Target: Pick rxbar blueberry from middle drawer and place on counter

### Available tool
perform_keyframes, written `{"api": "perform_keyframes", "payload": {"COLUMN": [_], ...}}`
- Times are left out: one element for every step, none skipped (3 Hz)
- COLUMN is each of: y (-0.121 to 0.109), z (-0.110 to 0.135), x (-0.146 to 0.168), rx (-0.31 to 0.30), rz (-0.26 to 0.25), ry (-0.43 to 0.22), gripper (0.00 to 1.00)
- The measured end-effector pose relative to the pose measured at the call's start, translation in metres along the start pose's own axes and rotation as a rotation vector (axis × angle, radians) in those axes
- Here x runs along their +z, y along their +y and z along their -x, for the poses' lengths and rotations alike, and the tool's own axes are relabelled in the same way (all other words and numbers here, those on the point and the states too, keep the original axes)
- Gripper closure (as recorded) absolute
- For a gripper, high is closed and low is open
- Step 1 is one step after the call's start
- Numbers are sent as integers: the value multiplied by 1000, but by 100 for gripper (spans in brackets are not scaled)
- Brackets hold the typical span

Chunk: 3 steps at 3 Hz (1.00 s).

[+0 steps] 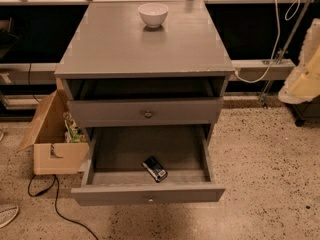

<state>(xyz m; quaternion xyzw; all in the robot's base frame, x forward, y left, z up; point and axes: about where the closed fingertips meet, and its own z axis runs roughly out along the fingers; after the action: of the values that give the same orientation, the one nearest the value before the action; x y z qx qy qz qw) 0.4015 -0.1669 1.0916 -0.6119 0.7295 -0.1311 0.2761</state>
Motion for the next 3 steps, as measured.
{"api": "perform_keyframes", "payload": {"y": [0,0,10], "z": [0,0,-9], "x": [0,0,26], "rx": [0,0,62], "rz": [0,0,28], "ry": [0,0,-43], "gripper": [0,0,0]}}
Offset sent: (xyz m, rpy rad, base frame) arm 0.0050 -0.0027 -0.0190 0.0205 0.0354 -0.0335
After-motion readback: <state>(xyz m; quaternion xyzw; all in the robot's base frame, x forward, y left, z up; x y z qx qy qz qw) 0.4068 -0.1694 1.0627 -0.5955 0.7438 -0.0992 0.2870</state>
